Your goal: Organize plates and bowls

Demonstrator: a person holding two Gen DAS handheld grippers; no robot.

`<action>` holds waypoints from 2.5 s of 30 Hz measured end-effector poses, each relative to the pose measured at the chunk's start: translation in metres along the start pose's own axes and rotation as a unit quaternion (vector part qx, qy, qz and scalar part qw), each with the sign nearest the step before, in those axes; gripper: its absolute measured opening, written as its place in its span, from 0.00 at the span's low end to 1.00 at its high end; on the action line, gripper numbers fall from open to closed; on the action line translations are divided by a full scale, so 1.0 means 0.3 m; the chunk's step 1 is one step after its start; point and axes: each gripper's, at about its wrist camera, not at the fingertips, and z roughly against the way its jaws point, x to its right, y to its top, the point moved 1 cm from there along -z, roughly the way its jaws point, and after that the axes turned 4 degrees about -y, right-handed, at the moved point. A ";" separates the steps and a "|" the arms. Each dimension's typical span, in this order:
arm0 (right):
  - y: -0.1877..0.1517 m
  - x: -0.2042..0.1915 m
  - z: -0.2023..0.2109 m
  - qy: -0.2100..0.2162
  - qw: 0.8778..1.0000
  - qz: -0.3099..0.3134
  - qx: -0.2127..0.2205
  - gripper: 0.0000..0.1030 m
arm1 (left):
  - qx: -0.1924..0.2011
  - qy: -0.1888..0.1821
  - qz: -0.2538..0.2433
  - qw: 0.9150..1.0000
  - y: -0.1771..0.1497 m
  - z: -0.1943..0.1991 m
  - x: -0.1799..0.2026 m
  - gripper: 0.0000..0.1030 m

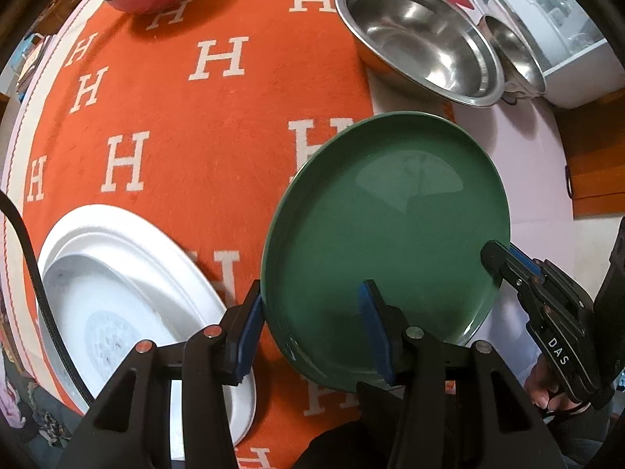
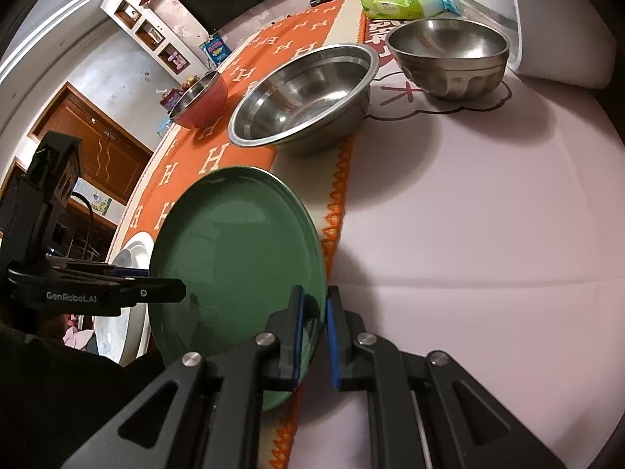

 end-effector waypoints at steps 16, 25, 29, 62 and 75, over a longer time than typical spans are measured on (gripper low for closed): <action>-0.011 -0.099 0.044 0.016 0.998 0.058 0.013 0.12 | 0.084 -0.021 0.066 0.994 -0.266 0.207 -0.151 0.17; -0.034 -0.179 0.064 0.020 0.995 0.095 0.019 0.12 | 0.115 -0.036 0.097 0.988 -0.313 0.263 -0.195 0.14; -0.045 -0.223 0.069 0.020 0.993 0.112 0.020 0.12 | 0.126 -0.037 0.105 0.986 -0.313 0.267 -0.212 0.14; -0.144 -0.679 -0.102 0.008 0.979 0.200 -0.027 0.15 | 0.117 -0.019 0.158 0.980 -0.392 0.290 -0.674 0.14; -0.170 -0.748 -0.152 -0.032 0.986 0.162 -0.023 0.16 | 0.091 -0.021 0.110 0.989 -0.313 0.253 -0.752 0.14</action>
